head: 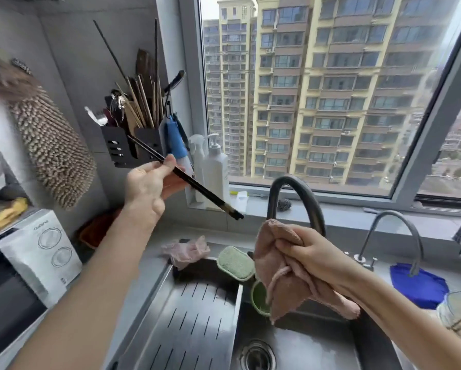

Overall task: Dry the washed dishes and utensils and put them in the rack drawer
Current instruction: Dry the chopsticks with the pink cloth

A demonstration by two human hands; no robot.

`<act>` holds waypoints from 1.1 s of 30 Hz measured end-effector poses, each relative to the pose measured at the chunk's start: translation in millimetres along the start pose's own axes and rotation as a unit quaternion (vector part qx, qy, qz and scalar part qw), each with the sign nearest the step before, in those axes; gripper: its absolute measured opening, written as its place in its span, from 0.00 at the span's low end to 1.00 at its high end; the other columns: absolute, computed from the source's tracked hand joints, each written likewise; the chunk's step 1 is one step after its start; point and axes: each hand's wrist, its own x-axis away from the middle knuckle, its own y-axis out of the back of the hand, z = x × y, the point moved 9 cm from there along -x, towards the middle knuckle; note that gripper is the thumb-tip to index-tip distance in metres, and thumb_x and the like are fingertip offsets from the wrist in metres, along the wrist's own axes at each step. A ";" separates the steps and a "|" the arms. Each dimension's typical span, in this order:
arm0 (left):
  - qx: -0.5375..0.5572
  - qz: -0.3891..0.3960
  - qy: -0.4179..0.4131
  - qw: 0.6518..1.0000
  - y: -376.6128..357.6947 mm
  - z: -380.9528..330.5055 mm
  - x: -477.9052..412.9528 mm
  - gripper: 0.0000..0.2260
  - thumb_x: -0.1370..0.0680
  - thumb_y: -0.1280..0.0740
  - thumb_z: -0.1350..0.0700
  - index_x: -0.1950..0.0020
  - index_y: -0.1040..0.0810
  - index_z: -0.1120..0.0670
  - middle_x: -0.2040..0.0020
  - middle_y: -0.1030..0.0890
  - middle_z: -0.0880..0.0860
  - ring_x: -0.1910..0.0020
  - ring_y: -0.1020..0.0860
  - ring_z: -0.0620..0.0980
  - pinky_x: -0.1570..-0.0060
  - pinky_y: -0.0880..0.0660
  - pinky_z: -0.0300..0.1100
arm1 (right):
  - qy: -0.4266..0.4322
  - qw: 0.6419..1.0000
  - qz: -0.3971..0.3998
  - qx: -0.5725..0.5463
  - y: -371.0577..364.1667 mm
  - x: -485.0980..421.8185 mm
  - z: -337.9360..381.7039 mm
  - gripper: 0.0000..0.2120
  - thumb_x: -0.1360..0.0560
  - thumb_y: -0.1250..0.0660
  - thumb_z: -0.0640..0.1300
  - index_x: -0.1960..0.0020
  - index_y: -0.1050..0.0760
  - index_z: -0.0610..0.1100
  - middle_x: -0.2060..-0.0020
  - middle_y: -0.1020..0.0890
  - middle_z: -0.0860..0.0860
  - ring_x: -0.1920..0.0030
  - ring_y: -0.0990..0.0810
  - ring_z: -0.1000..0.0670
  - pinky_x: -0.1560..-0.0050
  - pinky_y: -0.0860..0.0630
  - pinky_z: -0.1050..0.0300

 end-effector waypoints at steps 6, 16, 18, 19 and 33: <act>-0.045 0.131 0.040 0.990 2.8 12.6 -45.5 0.08 0.27 0.30 0.62 0.63 0.27 0.57 0.73 0.19 0.52 0.74 0.19 0.50 0.68 0.19 0.47 | 0.118 0.981 -0.136 0.067 -65.7 -101.8 87.8 0.19 0.20 0.43 0.49 0.30 0.37 0.54 0.45 0.23 0.54 0.45 0.23 0.51 0.42 0.27 0.47; -0.064 0.057 0.050 0.995 61.8 31.6 -118.8 0.10 0.28 0.29 0.65 0.68 0.26 0.63 0.74 0.23 0.57 0.78 0.23 0.49 0.77 0.22 0.41 | -0.036 0.918 -0.120 0.376 -157.6 -142.5 43.5 0.10 0.24 0.41 0.42 0.43 0.35 0.46 0.51 0.19 0.49 0.49 0.21 0.42 0.55 0.31 0.52; -0.056 0.040 0.034 0.997 74.1 32.1 -131.9 0.09 0.28 0.28 0.64 0.67 0.25 0.63 0.72 0.22 0.57 0.73 0.22 0.52 0.72 0.20 0.44 | -0.052 0.926 -0.103 0.359 -146.9 -133.8 30.8 0.07 0.23 0.42 0.43 0.46 0.35 0.51 0.55 0.19 0.52 0.53 0.20 0.46 0.56 0.30 0.53; -0.072 0.041 0.015 0.996 78.4 29.8 -139.2 0.08 0.29 0.28 0.64 0.66 0.24 0.63 0.70 0.22 0.57 0.70 0.22 0.54 0.67 0.18 0.47 | -0.063 0.932 -0.111 0.340 -137.7 -128.6 27.5 0.05 0.22 0.43 0.44 0.48 0.35 0.54 0.58 0.19 0.54 0.55 0.20 0.48 0.56 0.29 0.54; -0.317 0.306 -0.064 0.895 11.7 48.4 -91.3 0.17 0.33 0.24 0.57 0.71 0.28 0.66 0.70 0.21 0.64 0.68 0.20 0.62 0.67 0.24 0.47 | 0.039 0.934 -0.231 0.269 -104.0 -196.9 90.7 0.14 0.19 0.44 0.52 0.38 0.28 0.48 0.48 0.19 0.48 0.47 0.22 0.45 0.49 0.28 0.49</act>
